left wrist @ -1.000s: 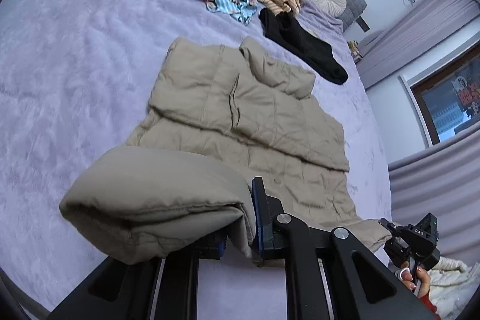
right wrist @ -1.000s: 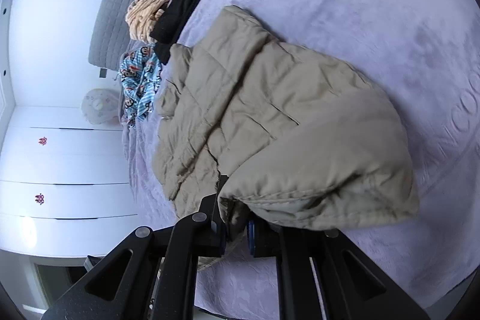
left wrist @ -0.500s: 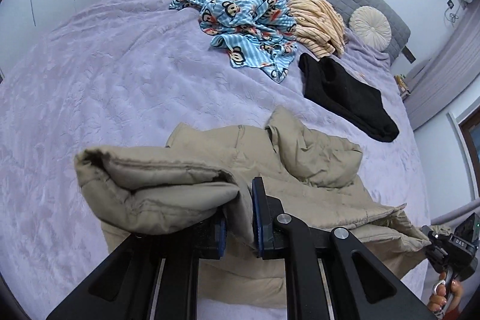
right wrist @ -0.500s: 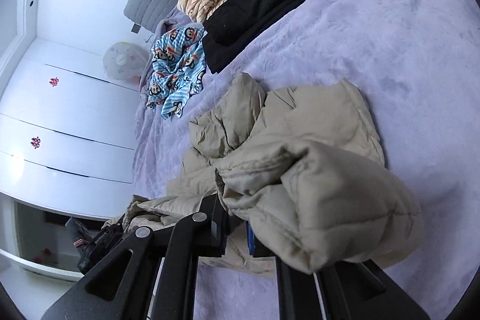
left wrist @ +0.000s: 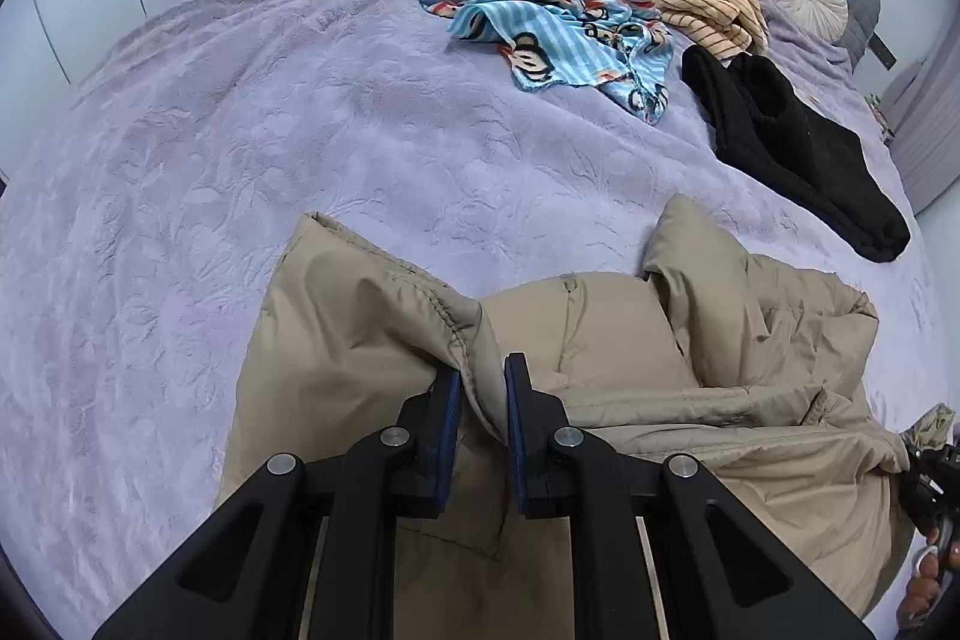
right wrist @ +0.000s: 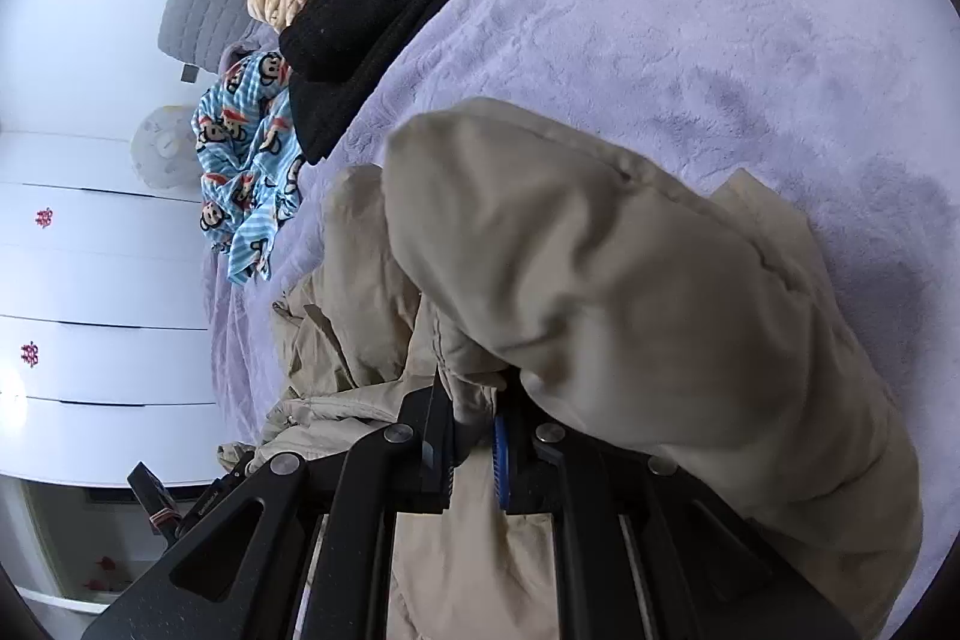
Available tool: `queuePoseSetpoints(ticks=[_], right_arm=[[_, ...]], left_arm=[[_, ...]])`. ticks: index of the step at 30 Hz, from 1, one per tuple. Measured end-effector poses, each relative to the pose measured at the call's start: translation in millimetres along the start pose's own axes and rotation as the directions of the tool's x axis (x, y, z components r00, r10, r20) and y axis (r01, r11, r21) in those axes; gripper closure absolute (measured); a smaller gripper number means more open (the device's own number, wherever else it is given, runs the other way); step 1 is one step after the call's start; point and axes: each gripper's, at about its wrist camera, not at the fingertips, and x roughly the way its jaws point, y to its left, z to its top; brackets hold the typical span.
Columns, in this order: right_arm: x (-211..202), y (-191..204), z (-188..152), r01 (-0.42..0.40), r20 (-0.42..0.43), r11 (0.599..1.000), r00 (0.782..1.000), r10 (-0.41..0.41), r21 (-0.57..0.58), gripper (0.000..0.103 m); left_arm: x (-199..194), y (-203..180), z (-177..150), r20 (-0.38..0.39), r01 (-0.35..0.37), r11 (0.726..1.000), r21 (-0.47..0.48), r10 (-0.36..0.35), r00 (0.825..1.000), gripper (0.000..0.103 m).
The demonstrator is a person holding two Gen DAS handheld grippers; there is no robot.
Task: Fold large clothes
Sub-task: 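Lay the lifted hem over the collar and open both tools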
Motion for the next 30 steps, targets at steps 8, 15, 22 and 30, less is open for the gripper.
queuePoseSetpoints(ticks=[8, 15, 22, 30], right_arm=[[-22.9, 10.9, -0.8, -0.037, 0.000, 0.999, 0.999, 0.037, -0.025, 0.061], [-12.8, 46.5, -33.5, 0.040, -0.049, 0.967, 0.997, -0.054, -0.251, 0.081], [39.5, 38.2, -36.5, 0.142, -0.023, 0.928, 0.987, -0.160, -0.344, 0.094], [59.2, 24.3, -6.9, 0.139, -0.026, 0.935, 0.987, -0.156, -0.326, 0.103]], left_arm=[[-58.1, -0.7, 0.5, 0.130, -0.031, 0.996, 0.083, 0.020, 0.991, 0.019], [-31.6, -36.9, -34.7, 0.021, 0.070, 0.966, 0.249, -0.078, 0.997, 0.035], [34.9, -64.4, -45.2, 0.028, 0.003, 0.961, 0.278, -0.011, 1.000, 0.035], [57.0, -63.8, -17.0, 0.034, -0.005, 0.958, 0.286, -0.005, 0.999, 0.035]])
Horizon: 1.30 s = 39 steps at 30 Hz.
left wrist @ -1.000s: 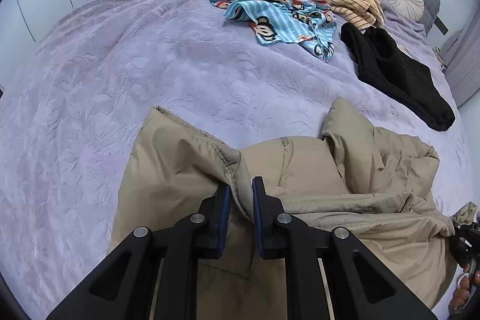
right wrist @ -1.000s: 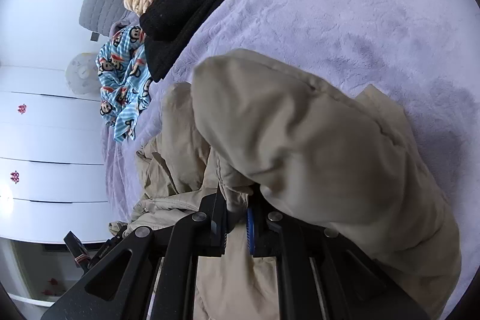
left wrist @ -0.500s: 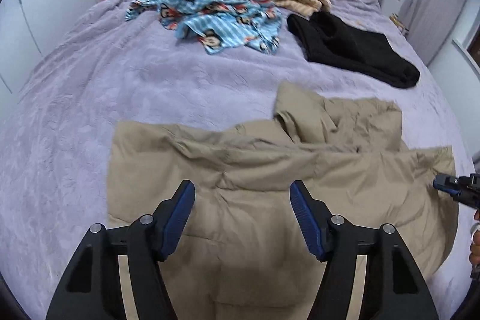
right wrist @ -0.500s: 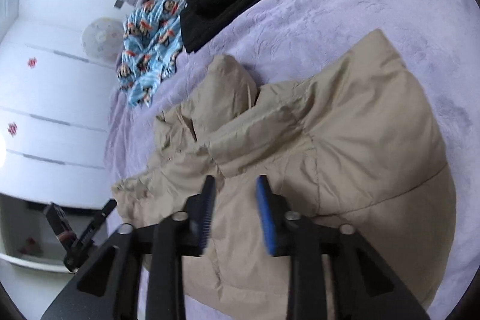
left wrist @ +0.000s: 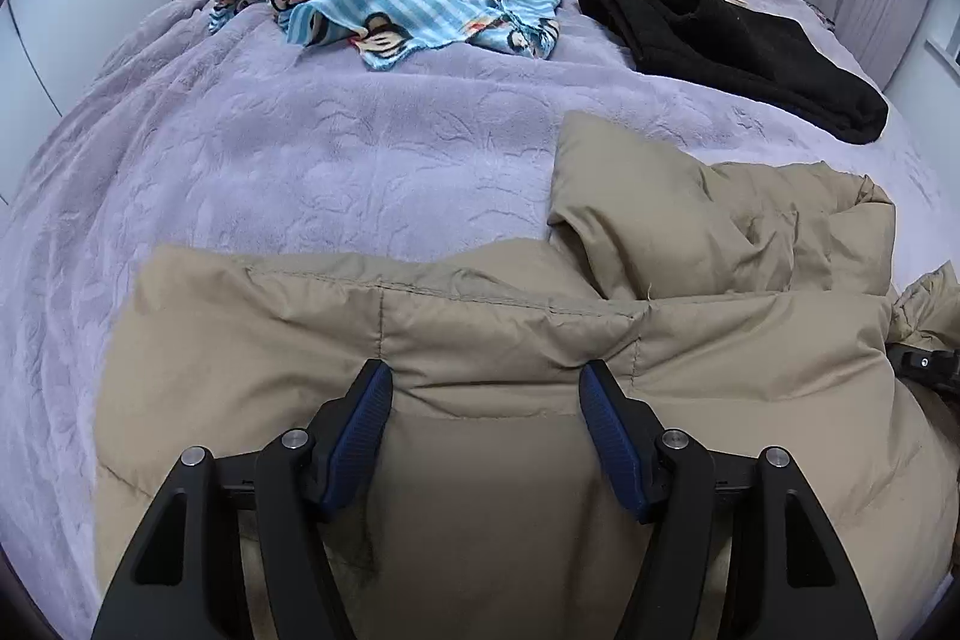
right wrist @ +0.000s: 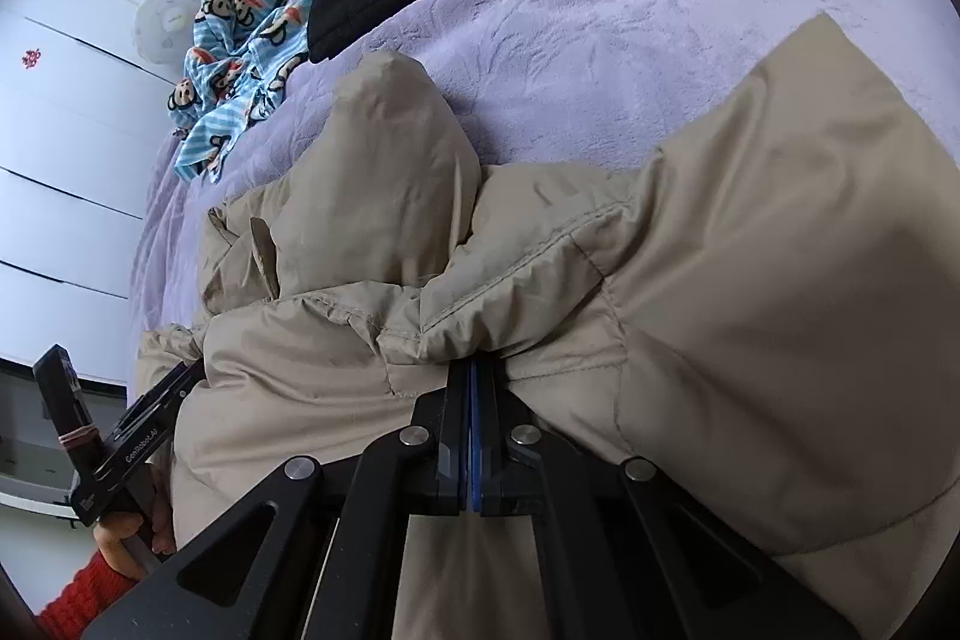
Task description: Fold large clothes
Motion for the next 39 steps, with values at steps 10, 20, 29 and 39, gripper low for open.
queuePoseSetpoints(ticks=[10, 20, 29, 39], right_arm=[[-59.6, -55.6, 18.8, 0.279, 0.127, 0.959, 0.951, -0.282, 0.043, 0.103], [-31.3, -73.4, 28.1, 0.292, 0.065, 0.950, 0.952, -0.300, 0.113, 0.103], [-97.3, -29.8, -16.6, 0.215, 0.110, 0.967, 0.967, -0.231, 0.140, 0.098], [-121.6, -20.6, -127.9, 0.136, 0.031, 0.970, 0.989, -0.145, 0.200, 0.098]], left_arm=[[-0.7, 97.1, -7.1, -0.006, -0.169, 0.975, -0.144, 0.170, 0.985, 0.035], [23.7, 118.6, -9.2, -0.123, -0.137, 0.939, -0.316, 0.103, 0.987, 0.020], [-66.2, 100.3, -33.7, -0.117, -0.168, 0.966, -0.195, 0.147, 0.982, 0.020], [-109.2, 59.3, -113.9, -0.187, -0.116, 0.981, -0.154, 0.086, 0.979, 0.020]])
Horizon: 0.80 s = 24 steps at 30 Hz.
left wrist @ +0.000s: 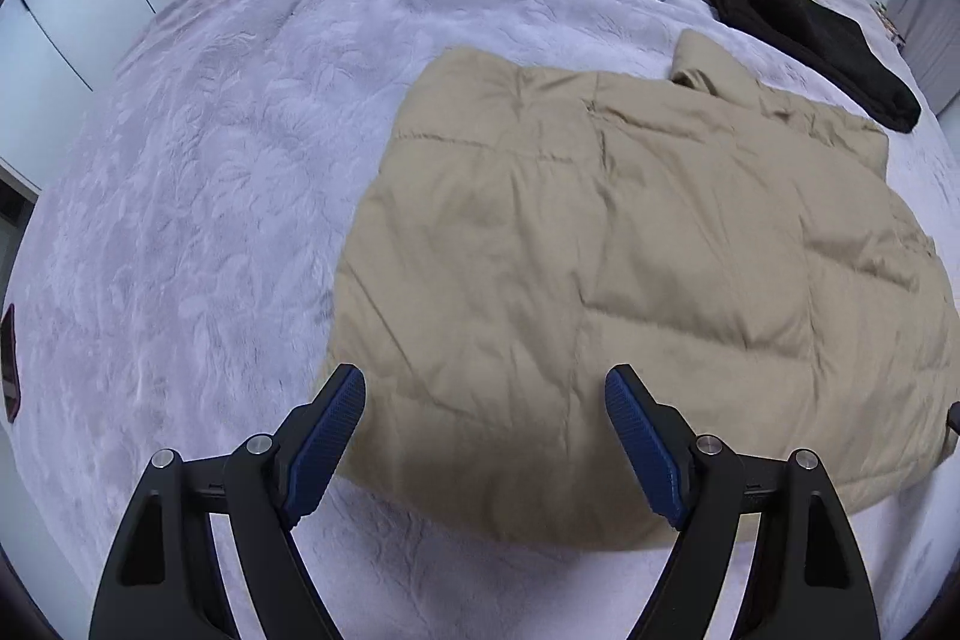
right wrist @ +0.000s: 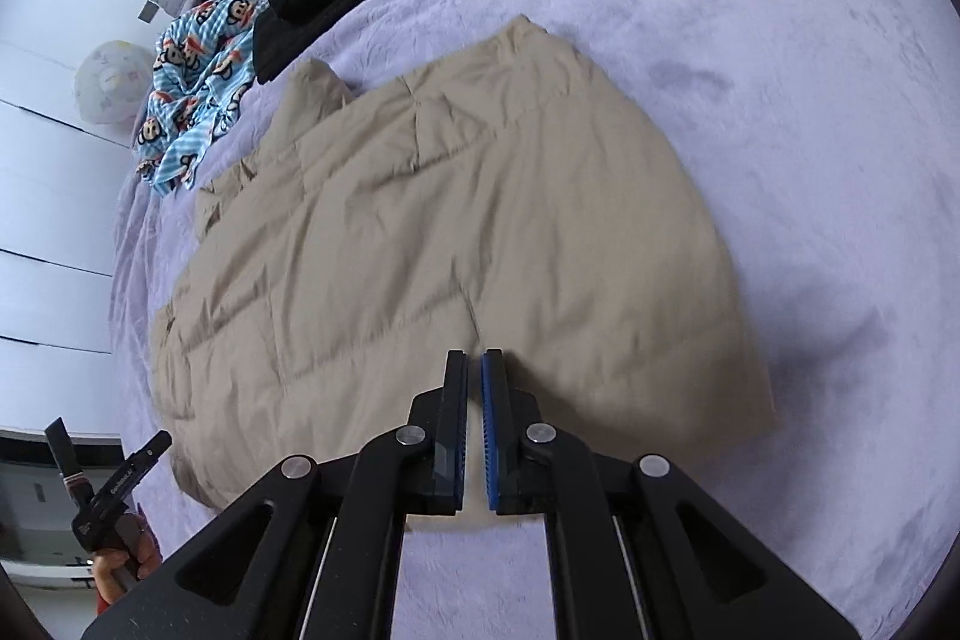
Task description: Fold large clothes
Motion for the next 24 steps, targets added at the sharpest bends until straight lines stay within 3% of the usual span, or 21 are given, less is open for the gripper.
queuePoseSetpoints(ticks=[5, 10, 11, 13, 19, 21, 23, 24], right_arm=[[-7.1, -11.6, -50.3, -0.009, -0.039, 0.999, 0.999, 0.010, 0.034, 0.097], [-5.5, -22.6, -89.3, -0.015, -0.070, 0.997, 0.997, 0.020, 0.075, 0.097], [-4.1, -23.0, -93.9, -0.016, -0.075, 0.997, 0.997, 0.022, 0.077, 0.097], [0.1, -23.8, -102.8, -0.019, -0.089, 0.997, 0.996, 0.026, 0.080, 0.097], [11.5, -25.7, -115.2, -0.042, -0.092, 0.994, 0.994, 0.052, 0.103, 0.094], [15.3, -26.8, -118.3, -0.048, -0.091, 0.993, 0.994, 0.058, 0.111, 0.085], [18.8, -28.4, -122.3, -0.052, -0.087, 0.992, 0.994, 0.062, 0.119, 0.067], [20.5, -29.1, -123.7, -0.051, -0.082, 0.991, 0.995, 0.061, 0.121, 0.049]], left_arm=[[-5.8, -5.3, -38.8, -0.058, 0.052, 0.999, -0.001, -0.052, 0.997, 0.020], [-15.3, -2.7, -68.5, -0.058, 0.057, 0.998, -0.005, -0.057, 0.997, 0.019], [-16.5, -1.7, -72.2, -0.062, 0.063, 0.998, -0.006, -0.063, 0.996, 0.017], [-18.7, -0.3, -79.3, -0.071, 0.069, 0.998, -0.005, -0.069, 0.995, 0.000], [-22.1, 0.3, -90.8, -0.065, 0.058, 0.998, 0.023, -0.056, 0.996, 0.000], [-18.5, -1.4, -93.6, -0.072, 0.059, 0.998, 0.029, -0.057, 0.996, 0.000], [-12.5, -0.8, -95.2, -0.079, 0.059, 0.998, 0.033, -0.056, 0.995, 0.000], [-9.8, -1.0, -95.9, -0.084, 0.059, 0.998, 0.035, -0.056, 0.995, 0.000]])
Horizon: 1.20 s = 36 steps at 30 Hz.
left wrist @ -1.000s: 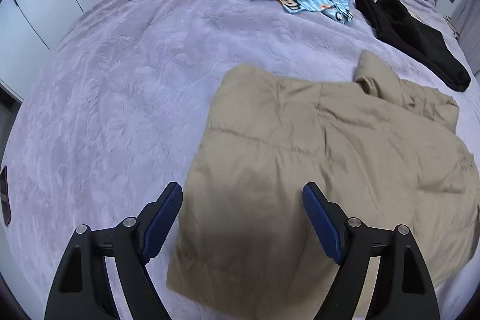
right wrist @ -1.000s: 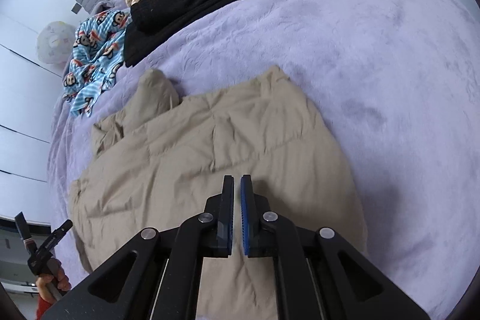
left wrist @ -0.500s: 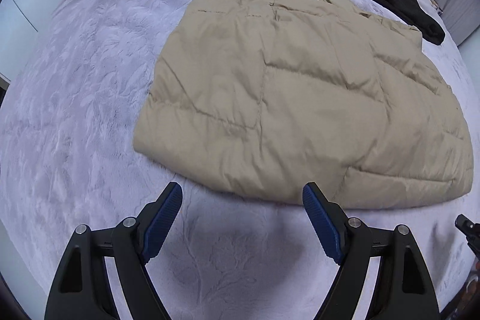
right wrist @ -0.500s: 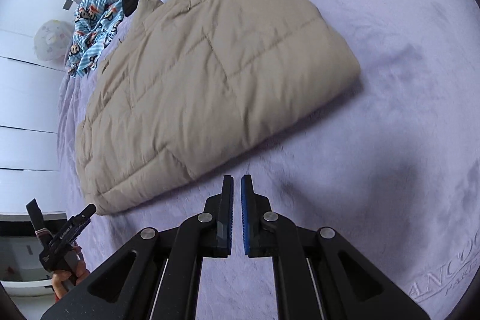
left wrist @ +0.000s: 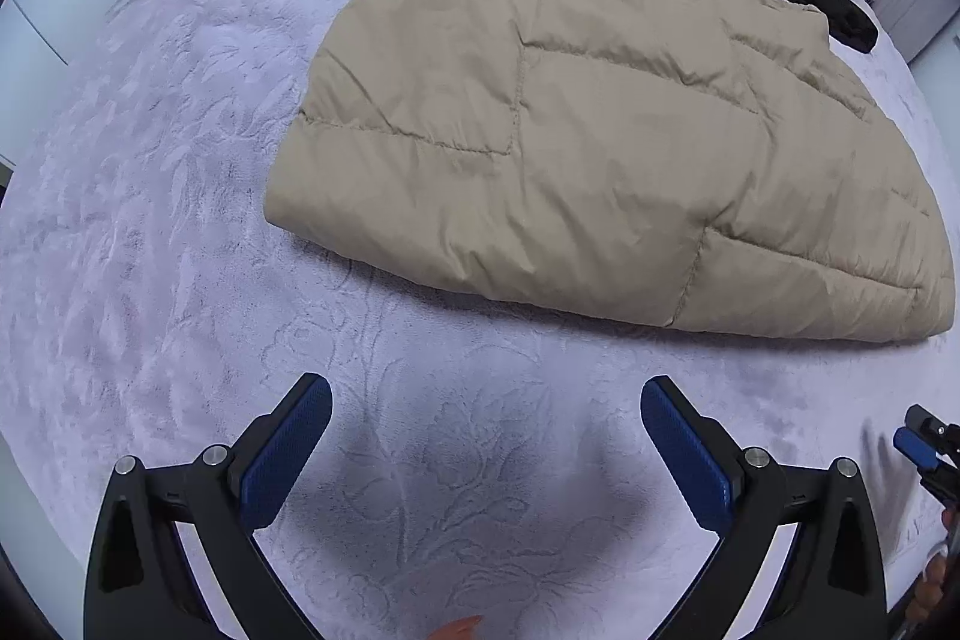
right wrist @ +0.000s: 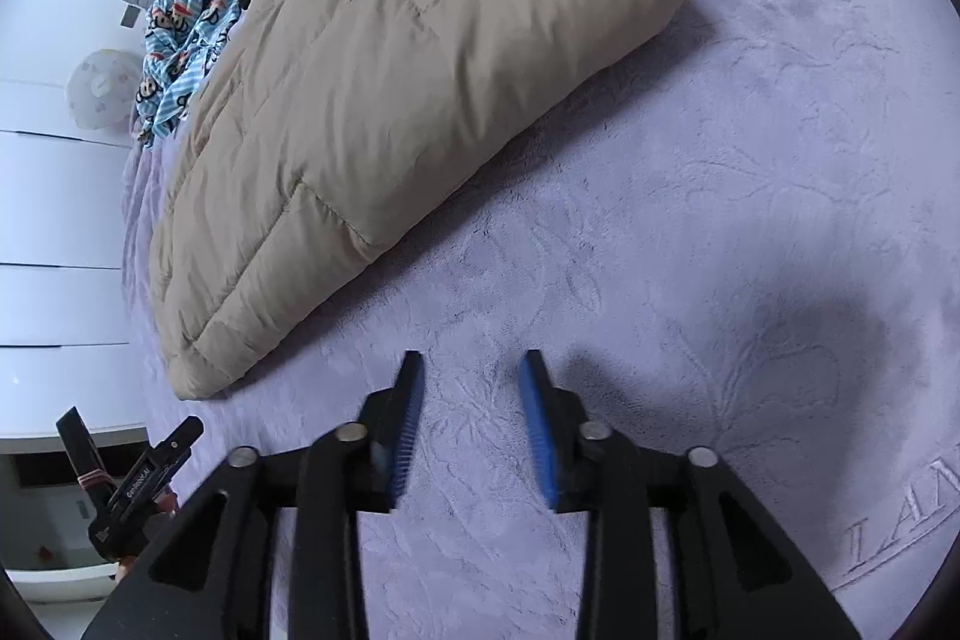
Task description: Fold large clothes
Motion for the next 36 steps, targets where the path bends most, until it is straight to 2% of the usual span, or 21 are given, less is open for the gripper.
queuePoseSetpoints(ticks=[1, 5, 7, 8, 11, 14, 19, 21, 27, 33, 36], right_arm=[[1.3, -0.2, -1.0, 0.000, 0.007, 1.000, 1.000, 0.000, 0.001, 0.041], [6.3, -1.3, 0.0, -0.018, 0.018, 1.000, 1.000, 0.018, 0.005, 0.037], [7.7, -1.9, 1.2, -0.035, 0.027, 0.999, 0.999, 0.035, 0.010, 0.025], [7.4, -1.7, 2.5, -0.048, 0.032, 0.999, 0.998, 0.047, 0.011, 0.023], [3.3, 1.3, 5.5, -0.064, 0.047, 0.998, 0.997, 0.064, 0.005, 0.018], [-2.0, 2.2, 10.5, -0.079, 0.071, 0.997, 0.994, 0.079, 0.006, 0.000], [-2.3, -0.3, 23.0, -0.133, 0.095, 0.990, 0.987, 0.129, 0.037, 0.000], [-0.2, -3.2, 27.1, -0.159, 0.100, 0.985, 0.983, 0.152, 0.062, 0.000], [14.9, -6.5, 47.8, -0.252, 0.065, 0.959, 0.967, 0.245, 0.129, 0.000], [25.6, -10.9, 65.8, -0.330, 0.103, 0.918, 0.943, 0.315, 0.217, 0.000], [27.3, -14.0, 67.2, -0.343, 0.112, 0.909, 0.939, 0.326, 0.235, 0.000]], left_arm=[[2.4, -0.1, -0.4, -0.003, 0.002, 1.000, 0.001, -0.002, 1.000, 0.000], [12.5, -2.6, -4.4, -0.022, 0.015, 1.000, 0.008, -0.015, 1.000, 0.000], [15.5, -2.4, -6.3, -0.024, -0.038, 0.999, 0.010, 0.038, 0.999, 0.000], [16.3, -1.3, -6.6, -0.023, -0.061, 0.998, 0.008, 0.061, 0.998, 0.000], [16.4, 3.0, -6.7, -0.021, -0.060, 0.998, -0.002, 0.060, 0.998, 0.000], [18.0, 4.8, -4.0, -0.033, -0.033, 0.999, -0.013, 0.033, 0.999, 0.000], [20.0, 10.4, 2.4, -0.038, 0.111, 0.992, -0.052, -0.113, 0.993, 0.000], [18.1, 7.0, 6.6, -0.025, 0.148, 0.986, -0.075, -0.150, 0.988, 0.000], [18.0, 12.0, 22.4, 0.006, 0.196, 0.974, -0.114, -0.196, 0.980, 0.000], [21.9, 13.7, 29.9, 0.023, 0.212, 0.967, -0.142, -0.211, 0.977, 0.000], [21.2, 23.0, 32.4, 0.054, 0.248, 0.955, -0.163, -0.242, 0.969, 0.000]])
